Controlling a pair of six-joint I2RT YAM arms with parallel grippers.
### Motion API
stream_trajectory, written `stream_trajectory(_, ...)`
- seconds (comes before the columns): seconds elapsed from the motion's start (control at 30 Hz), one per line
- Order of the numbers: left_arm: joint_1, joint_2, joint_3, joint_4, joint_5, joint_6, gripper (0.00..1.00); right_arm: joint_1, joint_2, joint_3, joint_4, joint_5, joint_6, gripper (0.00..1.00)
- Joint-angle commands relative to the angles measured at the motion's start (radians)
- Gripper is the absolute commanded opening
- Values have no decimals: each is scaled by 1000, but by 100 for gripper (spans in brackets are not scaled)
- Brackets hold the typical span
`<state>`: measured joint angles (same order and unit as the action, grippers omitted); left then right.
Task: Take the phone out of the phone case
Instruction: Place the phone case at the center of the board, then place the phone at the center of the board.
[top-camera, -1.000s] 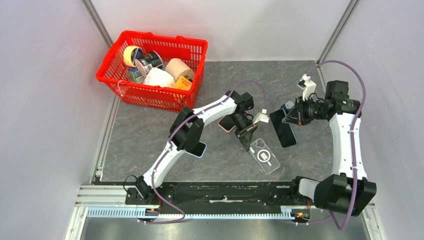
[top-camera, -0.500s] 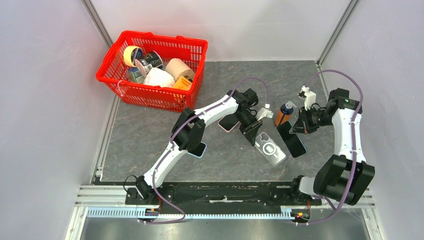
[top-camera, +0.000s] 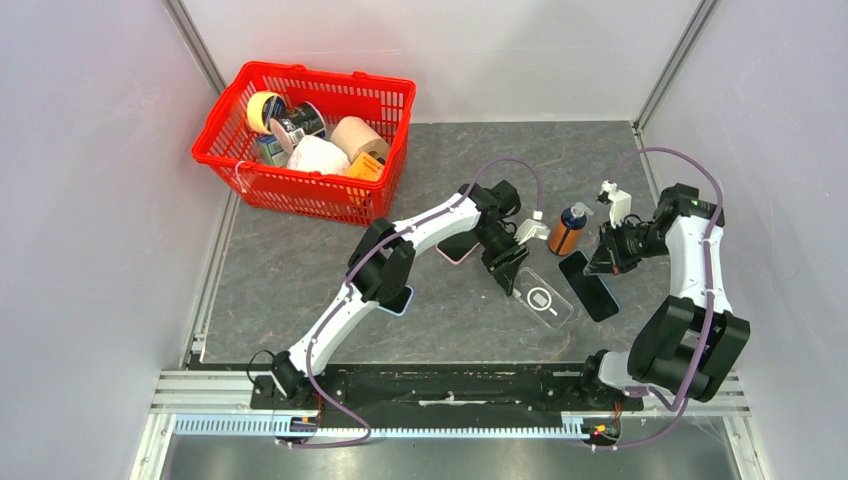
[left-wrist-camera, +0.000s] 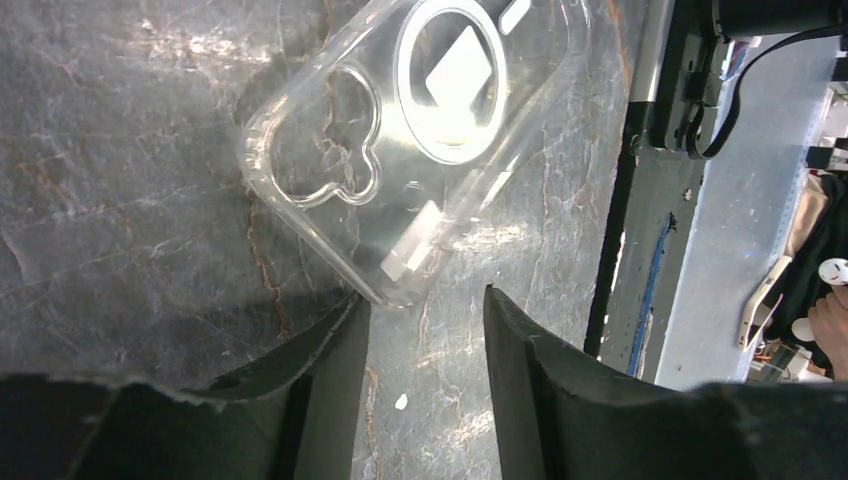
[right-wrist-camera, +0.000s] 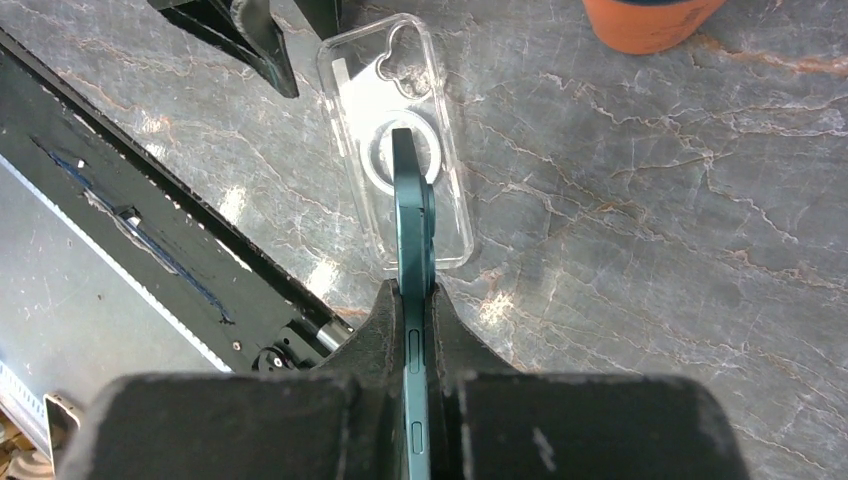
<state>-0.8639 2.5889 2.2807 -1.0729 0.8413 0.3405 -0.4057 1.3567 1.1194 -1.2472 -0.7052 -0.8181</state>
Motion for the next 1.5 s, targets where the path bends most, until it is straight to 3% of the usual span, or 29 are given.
stream_trajectory(0.0,-7,-26,28,37,-58,-4,58,-10,2,-11,-18,-13,-41,0)
stream_trajectory(0.17,-7,-65,17,58,-107,6,78,-15,16,-27,-17,-12,-75,0)
stream_trajectory(0.3,-7,-150,-59,98,-184,34,84,-16,52,-22,-6,2,-101,0)
stream_trajectory(0.53,-7,-392,-300,202,-314,85,87,-17,117,-17,64,51,-120,0)
stream_trajectory(0.9,-7,-720,-597,270,-372,99,87,-9,285,-7,152,87,-119,0)
stream_trajectory(1.27,-6,-940,-848,421,-610,89,92,2,337,-34,285,150,-34,17)
stream_trajectory(1.47,-5,-980,-921,449,-654,81,93,2,364,-40,327,189,-4,28)
